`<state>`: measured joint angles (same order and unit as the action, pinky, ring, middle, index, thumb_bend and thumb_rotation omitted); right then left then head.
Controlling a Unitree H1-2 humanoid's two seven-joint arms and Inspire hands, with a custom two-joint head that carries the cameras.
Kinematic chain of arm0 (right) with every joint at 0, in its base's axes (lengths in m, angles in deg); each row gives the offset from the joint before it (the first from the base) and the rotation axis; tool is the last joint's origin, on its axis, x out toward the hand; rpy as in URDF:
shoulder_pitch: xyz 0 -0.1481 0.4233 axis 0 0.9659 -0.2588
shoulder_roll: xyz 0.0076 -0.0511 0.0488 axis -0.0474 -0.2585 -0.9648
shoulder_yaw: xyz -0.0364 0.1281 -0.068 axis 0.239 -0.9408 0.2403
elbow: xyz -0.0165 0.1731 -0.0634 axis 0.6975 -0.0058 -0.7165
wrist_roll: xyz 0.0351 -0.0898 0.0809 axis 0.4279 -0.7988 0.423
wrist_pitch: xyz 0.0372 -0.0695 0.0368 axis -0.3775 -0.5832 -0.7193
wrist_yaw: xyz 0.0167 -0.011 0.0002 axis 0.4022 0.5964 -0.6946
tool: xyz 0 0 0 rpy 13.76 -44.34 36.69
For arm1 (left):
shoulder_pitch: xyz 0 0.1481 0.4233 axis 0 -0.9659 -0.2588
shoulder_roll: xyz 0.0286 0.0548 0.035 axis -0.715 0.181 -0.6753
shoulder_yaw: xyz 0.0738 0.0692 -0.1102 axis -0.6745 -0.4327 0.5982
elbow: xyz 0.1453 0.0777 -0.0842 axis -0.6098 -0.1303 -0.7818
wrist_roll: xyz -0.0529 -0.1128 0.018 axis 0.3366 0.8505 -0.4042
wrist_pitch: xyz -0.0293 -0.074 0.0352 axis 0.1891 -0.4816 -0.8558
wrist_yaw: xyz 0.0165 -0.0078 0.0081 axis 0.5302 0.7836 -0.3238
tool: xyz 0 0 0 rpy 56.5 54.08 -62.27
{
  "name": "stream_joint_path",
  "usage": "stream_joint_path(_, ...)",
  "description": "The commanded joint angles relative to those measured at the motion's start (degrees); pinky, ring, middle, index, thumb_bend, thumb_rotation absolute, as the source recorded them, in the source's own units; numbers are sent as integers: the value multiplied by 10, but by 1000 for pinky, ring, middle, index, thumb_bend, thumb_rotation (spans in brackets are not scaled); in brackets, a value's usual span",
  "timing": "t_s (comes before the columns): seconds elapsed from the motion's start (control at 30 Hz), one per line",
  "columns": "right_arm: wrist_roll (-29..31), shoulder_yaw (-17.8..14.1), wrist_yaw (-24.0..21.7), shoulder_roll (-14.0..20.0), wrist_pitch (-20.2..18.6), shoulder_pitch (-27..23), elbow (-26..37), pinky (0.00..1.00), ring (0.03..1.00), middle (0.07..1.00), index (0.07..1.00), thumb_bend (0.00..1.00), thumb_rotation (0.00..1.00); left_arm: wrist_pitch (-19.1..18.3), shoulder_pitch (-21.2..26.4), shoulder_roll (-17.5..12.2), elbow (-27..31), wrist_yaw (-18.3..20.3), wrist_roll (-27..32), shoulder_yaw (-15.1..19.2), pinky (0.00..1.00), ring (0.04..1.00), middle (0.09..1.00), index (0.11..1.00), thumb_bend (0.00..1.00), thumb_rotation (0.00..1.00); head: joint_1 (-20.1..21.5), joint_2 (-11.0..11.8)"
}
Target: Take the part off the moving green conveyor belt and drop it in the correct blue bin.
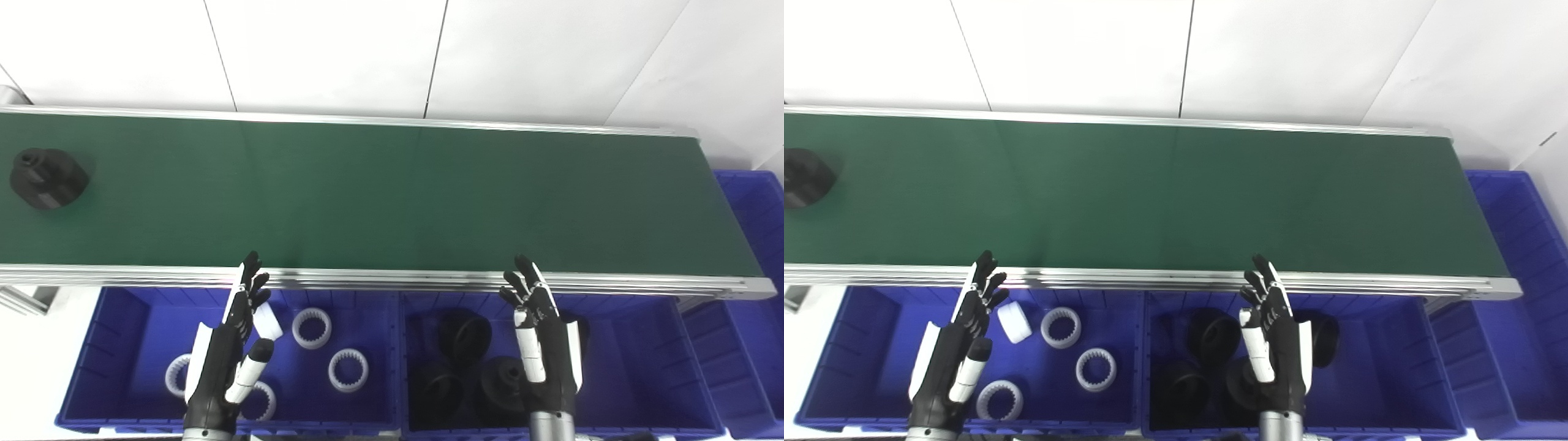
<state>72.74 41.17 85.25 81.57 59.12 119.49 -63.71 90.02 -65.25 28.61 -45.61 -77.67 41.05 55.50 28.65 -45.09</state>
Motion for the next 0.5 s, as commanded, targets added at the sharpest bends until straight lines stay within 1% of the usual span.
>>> stream_joint_path(0.0, 4, -1, -7, 3, 24, 1, 9, 837, 895, 936, 891, 766, 854, 24, 4, -1, 10, -3, 3, -3, 924, 973, 1000, 1000, 888, 972, -1, -1)
stream_joint_path(0.13, 2, -2, -6, 2, 26, 1, 7, 834, 894, 936, 891, 769, 856, 23, 3, -1, 10, -2, 4, -4, 935, 977, 1000, 1000, 896, 978, -1, -1)
stream_joint_path(0.23, 2, -2, -6, 2, 24, 1, 8, 828, 891, 933, 890, 765, 856, 35, 4, -3, 4, -2, 5, -4, 936, 977, 1000, 1000, 882, 981, -1, -1)
stream_joint_path(0.33, 5, -2, -7, 3, 25, 1, 8, 831, 892, 933, 890, 767, 851, 38, 4, -4, 3, -2, 5, -4, 933, 979, 1000, 1000, 886, 980, -1, -1)
stream_joint_path(0.47, 6, -1, -7, 3, 25, 1, 8, 829, 889, 933, 890, 770, 850, 25, 1, -2, 10, -1, 6, -3, 935, 979, 1000, 1000, 897, 973, -2, -1)
